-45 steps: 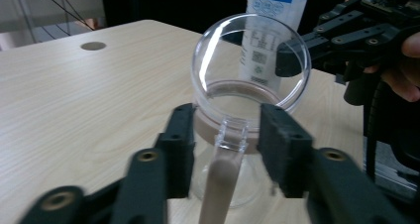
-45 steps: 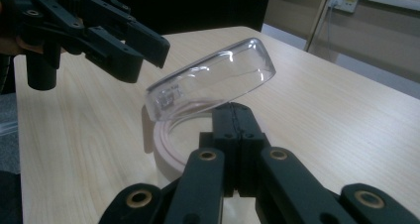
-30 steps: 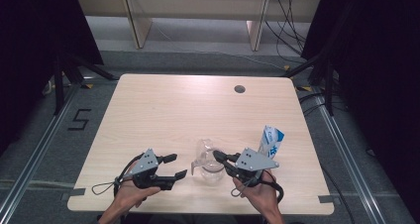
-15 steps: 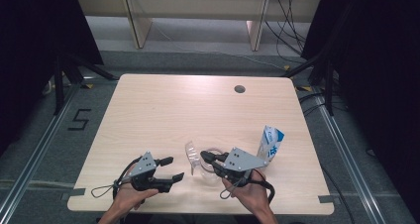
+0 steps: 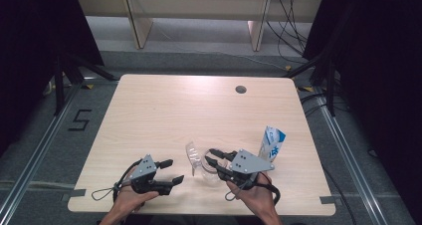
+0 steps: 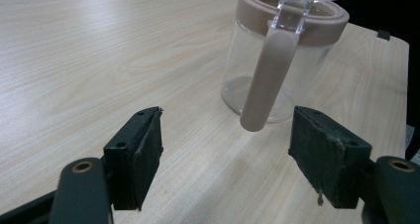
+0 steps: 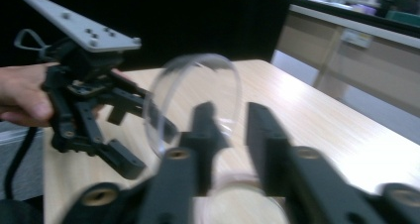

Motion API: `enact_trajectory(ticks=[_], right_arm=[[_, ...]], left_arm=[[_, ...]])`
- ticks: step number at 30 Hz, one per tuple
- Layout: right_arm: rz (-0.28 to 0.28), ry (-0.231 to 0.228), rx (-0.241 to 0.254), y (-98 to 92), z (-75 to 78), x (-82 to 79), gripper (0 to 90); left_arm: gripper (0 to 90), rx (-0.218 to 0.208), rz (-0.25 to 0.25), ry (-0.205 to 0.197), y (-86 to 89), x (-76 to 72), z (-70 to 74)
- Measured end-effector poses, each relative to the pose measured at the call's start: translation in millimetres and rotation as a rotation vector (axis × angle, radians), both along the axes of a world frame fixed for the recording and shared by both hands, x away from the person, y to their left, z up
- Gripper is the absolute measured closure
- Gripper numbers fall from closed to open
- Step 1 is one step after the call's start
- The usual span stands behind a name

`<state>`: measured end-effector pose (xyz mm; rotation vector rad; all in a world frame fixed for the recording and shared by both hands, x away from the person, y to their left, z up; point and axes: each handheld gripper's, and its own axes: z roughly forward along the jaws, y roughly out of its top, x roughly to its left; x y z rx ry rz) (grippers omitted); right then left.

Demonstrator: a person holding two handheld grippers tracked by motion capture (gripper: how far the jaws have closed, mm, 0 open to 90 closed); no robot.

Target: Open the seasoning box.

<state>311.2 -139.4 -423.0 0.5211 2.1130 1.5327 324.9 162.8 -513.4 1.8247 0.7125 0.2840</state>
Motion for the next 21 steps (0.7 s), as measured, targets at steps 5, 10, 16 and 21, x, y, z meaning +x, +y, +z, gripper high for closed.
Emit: enact_trajectory(ticks=[5, 10, 16, 21], right_arm=[[-0.118, -0.018, 0.017, -25.4, -0.7, -12.8, 46.0], [-0.175, -0.013, 0.041, -42.5, -1.6, -22.2, 42.5], [-0.248, -0.021, 0.051, -62.1, -7.7, -34.0, 40.7], [-0.346, -0.021, 0.043, -79.1, -14.8, -44.2, 40.4]], left_arm=[[27.6, 0.012, 0.01, 0.005, -0.7, -0.8, -2.0], [27.5, 0.014, 0.018, 0.01, 0.2, -1.0, -2.3], [27.5, 0.011, 0.01, 0.008, 0.8, -0.4, -2.9], [27.4, 0.018, 0.018, 0.008, 1.4, -1.0, -2.2]])
